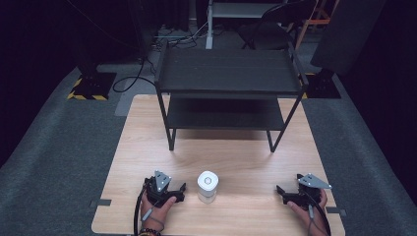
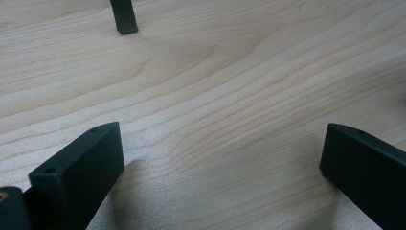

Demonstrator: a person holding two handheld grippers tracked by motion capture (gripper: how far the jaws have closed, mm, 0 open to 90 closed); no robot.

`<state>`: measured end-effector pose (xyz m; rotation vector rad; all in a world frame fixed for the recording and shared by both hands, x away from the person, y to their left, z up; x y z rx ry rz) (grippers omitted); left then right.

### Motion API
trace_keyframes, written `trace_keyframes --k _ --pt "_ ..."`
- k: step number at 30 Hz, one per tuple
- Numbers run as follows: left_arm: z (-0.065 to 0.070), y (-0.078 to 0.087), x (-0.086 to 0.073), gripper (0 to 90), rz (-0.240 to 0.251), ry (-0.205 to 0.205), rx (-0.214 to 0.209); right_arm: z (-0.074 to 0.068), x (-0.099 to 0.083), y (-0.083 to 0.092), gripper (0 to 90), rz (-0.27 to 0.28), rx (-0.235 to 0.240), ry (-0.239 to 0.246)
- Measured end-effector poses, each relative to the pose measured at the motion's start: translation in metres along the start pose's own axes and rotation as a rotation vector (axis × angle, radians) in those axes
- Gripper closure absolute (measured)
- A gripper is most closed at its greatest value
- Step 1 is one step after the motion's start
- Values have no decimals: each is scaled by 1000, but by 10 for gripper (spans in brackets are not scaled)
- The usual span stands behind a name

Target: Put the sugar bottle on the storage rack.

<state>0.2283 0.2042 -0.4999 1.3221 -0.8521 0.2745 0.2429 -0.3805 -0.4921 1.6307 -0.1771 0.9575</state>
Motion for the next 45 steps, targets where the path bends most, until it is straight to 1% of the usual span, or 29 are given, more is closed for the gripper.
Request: trace_keyframes --k 9,12,14,16,17,18,19,20,22,23,25,26,28,29,30,31,32,33,34,35,37,38,39,40,41,42,43,44,45 --pt "0 0 0 11 0 -4 -2 0 0 0 1 0 0 0" --pt "0 1 0 10 -1 3 3 0 0 0 1 0 0 0" --pt "-3 3 3 9 -23 -4 1 0 0 0 1 -1 -1 -1" --pt "-8 6 4 10 -29 12 -17 0 0 0 1 -1 -1 -1" --pt "-13 8 2 15 -20 29 -41 0 0 0 1 0 -1 -1" --pt "-19 10 -2 16 5 51 -76 0 0 0 1 -1 -1 -1" --pt "-23 11 -5 15 23 62 -99 0 0 0 1 -1 -1 -1" --pt "-25 12 -8 12 40 73 -107 0 0 0 1 -1 -1 -1" --pt "-25 13 -8 11 46 80 -112 0 0 0 1 -1 0 -1" --pt "-28 15 -6 12 31 70 -131 0 0 0 1 -1 0 -1" --pt "-31 15 -6 11 37 54 -157 0 0 0 1 -1 -1 -2" --pt "-32 15 -6 11 43 45 -171 0 0 0 1 -1 -1 -2" --pt "-39 17 -7 9 55 12 -219 0 0 0 1 -1 -1 -2" --pt "-39 17 -7 11 55 12 -219 0 0 0 1 -1 -1 -2" --pt "-44 19 -9 10 72 -30 -254 0 0 0 1 -1 -1 -2" --pt "-47 20 -11 10 88 -42 -275 0 0 0 1 -1 -1 -2" --pt "-47 20 -11 10 88 -42 -275 0 0 0 1 -1 -1 -2" --pt "-54 20 -14 10 111 -62 -330 0 0 0 1 -1 -1 -2" --pt "-56 21 -15 8 111 -78 -344 0 0 0 1 -1 -1 -2" --pt "-56 21 -15 7 111 -78 -344 0 0 0 1 -1 -1 -2" --pt "-61 20 -14 5 113 -98 -392 0 0 0 2 -1 -2 -4" --pt "-60 20 -13 6 107 -105 -399 0 0 0 3 -1 -2 -5" --pt "-62 20 -10 8 101 -118 -426 0 0 0 3 0 -2 -5" --pt "-62 20 -10 8 101 -118 -426 0 0 0 3 -1 -2 -6" --pt "-62 19 -9 6 112 -140 -455 0 0 0 3 0 -2 -5" --pt "-62 18 -7 6 116 -153 -471 0 0 0 3 -1 -2 -6" --pt "-62 18 -7 5 116 -153 -471 -1 0 0 3 -1 -3 -6" --pt "-62 17 -5 5 114 -170 -485 -1 0 0 3 -1 -3 -6" --pt "-61 17 -2 4 108 -183 -488 -1 0 0 3 -1 -3 -6"
Point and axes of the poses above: each handheld gripper's, and its own axes: y roughly backward along the jaws, x roughly out of its top, z roughly to its right, the point moved 2 cm from there along -y, roughly forward along the jaws, and after that the axes turned 14 degrees about -z, right-handed, at the moved point
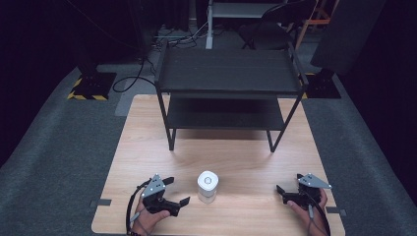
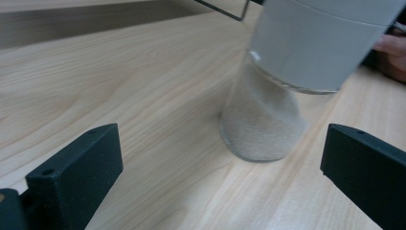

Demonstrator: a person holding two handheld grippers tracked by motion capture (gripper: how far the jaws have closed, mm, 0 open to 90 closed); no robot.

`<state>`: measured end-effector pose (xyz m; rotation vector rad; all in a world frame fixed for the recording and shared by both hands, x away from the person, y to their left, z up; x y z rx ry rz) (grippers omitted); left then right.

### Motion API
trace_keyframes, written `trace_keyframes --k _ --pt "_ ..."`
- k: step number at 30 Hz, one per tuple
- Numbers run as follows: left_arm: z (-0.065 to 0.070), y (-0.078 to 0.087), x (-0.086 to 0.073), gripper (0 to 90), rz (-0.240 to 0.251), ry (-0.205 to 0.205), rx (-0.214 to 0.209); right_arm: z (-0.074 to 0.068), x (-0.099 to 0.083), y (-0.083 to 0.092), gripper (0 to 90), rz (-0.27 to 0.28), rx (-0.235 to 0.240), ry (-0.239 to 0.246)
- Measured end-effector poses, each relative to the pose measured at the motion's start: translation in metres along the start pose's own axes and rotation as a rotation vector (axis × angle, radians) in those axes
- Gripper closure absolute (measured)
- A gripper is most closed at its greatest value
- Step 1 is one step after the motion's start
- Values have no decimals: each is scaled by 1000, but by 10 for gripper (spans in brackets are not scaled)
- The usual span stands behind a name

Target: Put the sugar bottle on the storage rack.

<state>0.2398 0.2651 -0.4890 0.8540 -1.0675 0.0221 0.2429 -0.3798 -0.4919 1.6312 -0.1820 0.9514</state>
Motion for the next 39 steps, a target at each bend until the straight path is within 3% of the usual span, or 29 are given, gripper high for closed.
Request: trace_keyframes --k 4,8,13,20,31,36,39 --pt "6 -7 14 5 -46 -51 -8 0 0 0 3 0 0 0" --pt "12 -12 20 5 -50 -81 -10 0 0 0 3 0 0 1" --pt "16 -23 27 4 -55 -113 -42 0 0 0 2 0 0 1" --pt "22 -39 34 4 -80 -119 -61 0 0 0 2 0 -1 0" --pt "26 -54 35 15 -40 -84 -74 0 0 0 1 0 1 3" --pt "30 -56 35 119 -30 -103 -58 1 0 0 1 0 4 8" --pt "31 -57 33 164 -9 -94 -45 1 0 0 1 0 5 8"
Point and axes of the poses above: each handheld gripper's, and its own axes: y roughly backward along the jaws, x roughly out of its top, z roughly to its right, the point moved 2 cm from there along -y, roughly forward along the jaws, and after that the axes turned 14 degrees about -z, right-handed, at the moved point
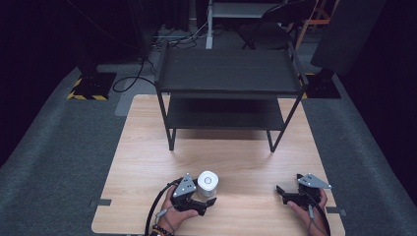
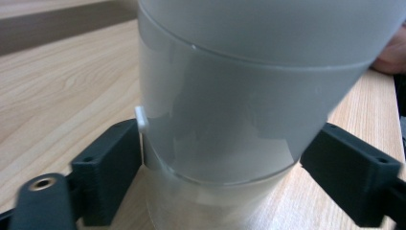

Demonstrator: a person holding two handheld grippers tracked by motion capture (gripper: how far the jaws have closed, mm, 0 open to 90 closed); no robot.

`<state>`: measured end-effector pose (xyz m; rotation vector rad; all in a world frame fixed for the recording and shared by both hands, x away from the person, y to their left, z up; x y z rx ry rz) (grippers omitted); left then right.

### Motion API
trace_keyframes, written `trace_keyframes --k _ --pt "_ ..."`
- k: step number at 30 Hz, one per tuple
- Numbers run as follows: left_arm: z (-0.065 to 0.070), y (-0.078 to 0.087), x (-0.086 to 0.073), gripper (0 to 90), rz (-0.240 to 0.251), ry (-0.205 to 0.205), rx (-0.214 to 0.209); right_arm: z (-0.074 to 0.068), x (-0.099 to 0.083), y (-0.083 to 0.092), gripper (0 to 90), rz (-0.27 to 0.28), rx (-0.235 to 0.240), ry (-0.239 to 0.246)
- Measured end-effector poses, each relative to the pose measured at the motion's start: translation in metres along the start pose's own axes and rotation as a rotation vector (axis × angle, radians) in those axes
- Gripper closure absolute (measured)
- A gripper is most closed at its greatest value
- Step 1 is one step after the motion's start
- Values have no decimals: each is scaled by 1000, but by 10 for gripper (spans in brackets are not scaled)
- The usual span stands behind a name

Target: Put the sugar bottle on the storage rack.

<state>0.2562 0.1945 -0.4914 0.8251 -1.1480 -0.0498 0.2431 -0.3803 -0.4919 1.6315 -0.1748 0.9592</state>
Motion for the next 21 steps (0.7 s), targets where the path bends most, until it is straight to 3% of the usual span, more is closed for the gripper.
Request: trace_keyframes --k 3,13,21 --pt "1 -1 -3 236 28 1 16 0 0 0 1 0 1 1" --pt "6 2 -2 284 43 -39 58 1 0 0 1 0 4 5" --pt "10 3 1 289 27 -61 74 1 0 0 1 0 4 5"
Point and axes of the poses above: each handheld gripper's, and its own axes: y roughly backward along the jaws, x roughly out of its top, z roughly to its right, the point moved 2 cm from there along -y, roughly forward along the jaws, and after that the axes turned 14 degrees about -z, right-handed, at the moved point
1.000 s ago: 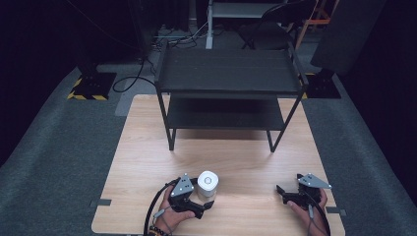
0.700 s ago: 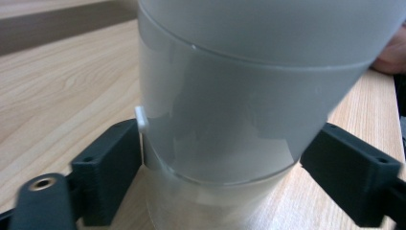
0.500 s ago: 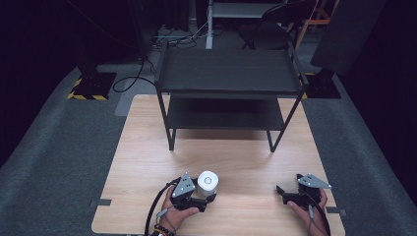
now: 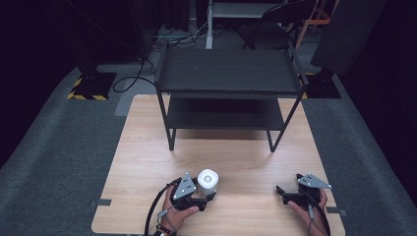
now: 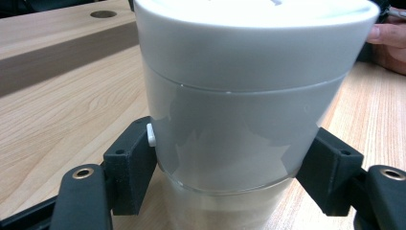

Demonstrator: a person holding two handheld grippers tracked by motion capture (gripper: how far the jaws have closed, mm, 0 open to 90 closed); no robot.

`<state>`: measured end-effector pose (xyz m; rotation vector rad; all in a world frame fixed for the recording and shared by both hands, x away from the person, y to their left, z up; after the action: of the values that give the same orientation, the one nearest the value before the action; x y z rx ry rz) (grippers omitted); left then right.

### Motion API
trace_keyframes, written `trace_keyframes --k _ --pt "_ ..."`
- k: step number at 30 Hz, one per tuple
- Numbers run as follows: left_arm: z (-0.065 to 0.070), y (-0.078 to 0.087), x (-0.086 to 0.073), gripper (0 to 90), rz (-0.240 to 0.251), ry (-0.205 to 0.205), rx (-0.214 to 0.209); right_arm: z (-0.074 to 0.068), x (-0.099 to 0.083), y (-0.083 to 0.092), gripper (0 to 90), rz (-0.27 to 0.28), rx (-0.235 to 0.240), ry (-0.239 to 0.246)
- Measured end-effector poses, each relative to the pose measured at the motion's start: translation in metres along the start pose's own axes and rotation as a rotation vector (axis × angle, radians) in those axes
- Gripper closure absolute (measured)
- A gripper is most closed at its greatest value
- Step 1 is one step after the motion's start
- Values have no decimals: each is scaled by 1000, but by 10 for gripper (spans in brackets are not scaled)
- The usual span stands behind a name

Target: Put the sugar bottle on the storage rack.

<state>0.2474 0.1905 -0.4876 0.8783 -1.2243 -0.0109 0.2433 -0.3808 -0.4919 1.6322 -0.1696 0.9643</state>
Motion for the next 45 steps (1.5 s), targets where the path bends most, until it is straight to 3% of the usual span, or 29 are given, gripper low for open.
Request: trace_keyframes --k 9,11,14,17,21,30,36,45 --pt "1 1 -3 290 14 43 -6 0 0 0 1 0 0 0" --pt "4 2 -1 291 15 45 10 0 0 0 0 0 0 1" --pt "1 6 6 290 11 62 0 0 0 0 1 0 1 2" --pt "1 8 13 290 0 53 14 0 0 0 0 0 1 2" --pt "2 16 26 290 24 45 30 0 0 0 1 1 0 3" --pt "-10 27 65 290 37 26 52 0 0 0 1 0 6 6" --pt "-26 37 99 290 55 24 70 1 0 0 1 0 7 6" --pt "-42 39 132 290 66 21 93 1 0 0 1 0 8 6"
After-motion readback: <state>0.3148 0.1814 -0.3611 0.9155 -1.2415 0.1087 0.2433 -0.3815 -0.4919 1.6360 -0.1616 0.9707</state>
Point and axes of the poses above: each handheld gripper's, and its own axes: y roughly backward along the jaws, x roughly out of its top, z roughly to its right, the point moved 2 cm from there along -y, roughly forward along the jaws, and after that the axes turned 14 degrees about -z, right-handed, at the moved point
